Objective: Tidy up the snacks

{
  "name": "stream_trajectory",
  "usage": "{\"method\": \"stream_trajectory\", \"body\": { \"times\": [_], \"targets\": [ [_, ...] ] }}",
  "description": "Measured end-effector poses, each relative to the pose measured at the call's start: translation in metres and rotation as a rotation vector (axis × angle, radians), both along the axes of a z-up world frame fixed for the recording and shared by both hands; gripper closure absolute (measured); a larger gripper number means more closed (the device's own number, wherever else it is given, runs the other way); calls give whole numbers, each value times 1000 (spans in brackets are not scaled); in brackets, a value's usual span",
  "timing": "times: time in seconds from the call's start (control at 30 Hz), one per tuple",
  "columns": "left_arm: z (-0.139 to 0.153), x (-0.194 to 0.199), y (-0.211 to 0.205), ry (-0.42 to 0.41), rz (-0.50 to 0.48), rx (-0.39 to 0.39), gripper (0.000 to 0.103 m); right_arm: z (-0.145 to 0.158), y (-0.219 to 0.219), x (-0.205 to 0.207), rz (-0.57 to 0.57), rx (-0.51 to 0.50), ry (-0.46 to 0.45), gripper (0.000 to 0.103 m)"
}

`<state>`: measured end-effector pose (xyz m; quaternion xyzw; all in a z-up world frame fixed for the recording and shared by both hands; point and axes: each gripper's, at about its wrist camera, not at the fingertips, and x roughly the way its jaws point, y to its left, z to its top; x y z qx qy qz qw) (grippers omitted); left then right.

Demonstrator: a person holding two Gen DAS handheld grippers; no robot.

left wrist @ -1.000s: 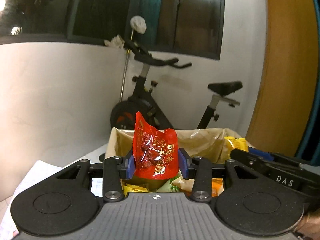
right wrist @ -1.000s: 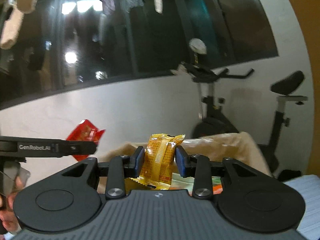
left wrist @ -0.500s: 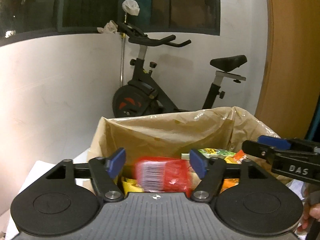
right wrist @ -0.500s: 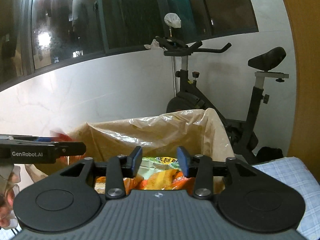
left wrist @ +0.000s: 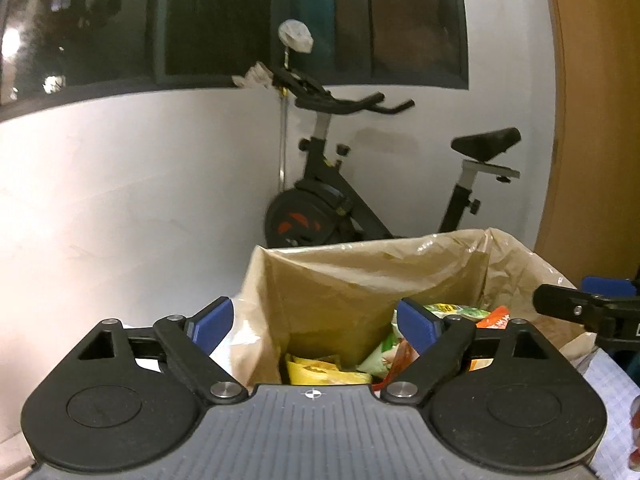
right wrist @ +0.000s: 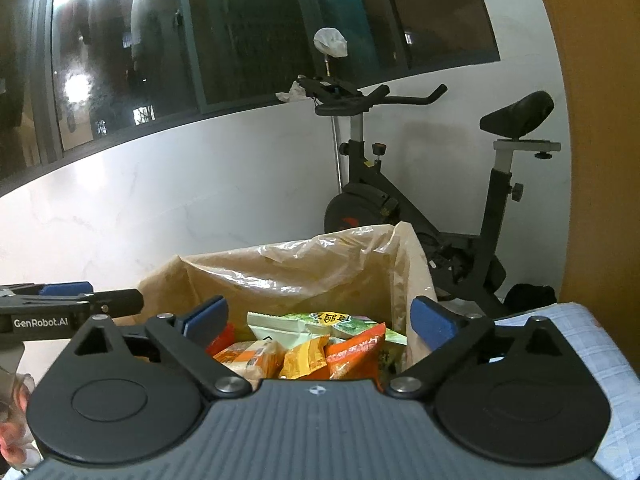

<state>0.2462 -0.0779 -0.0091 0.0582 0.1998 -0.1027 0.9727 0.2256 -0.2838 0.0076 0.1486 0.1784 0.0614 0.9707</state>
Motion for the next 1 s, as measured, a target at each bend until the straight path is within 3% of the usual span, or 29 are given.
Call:
{"method": "stream_trajectory", "body": {
  "times": [0.3, 0.53, 1.0],
  "targets": [
    [22, -32, 23, -9, 20, -96, 10, 24, 8, -29, 3, -23, -24, 0],
    [37, -65, 27, -56, 65, -46, 10, 47, 17, -60, 24, -40, -49, 0],
    [69, -126, 43, -96, 107, -37, 10, 87, 36, -123, 27, -90, -117, 0]
  ]
}}
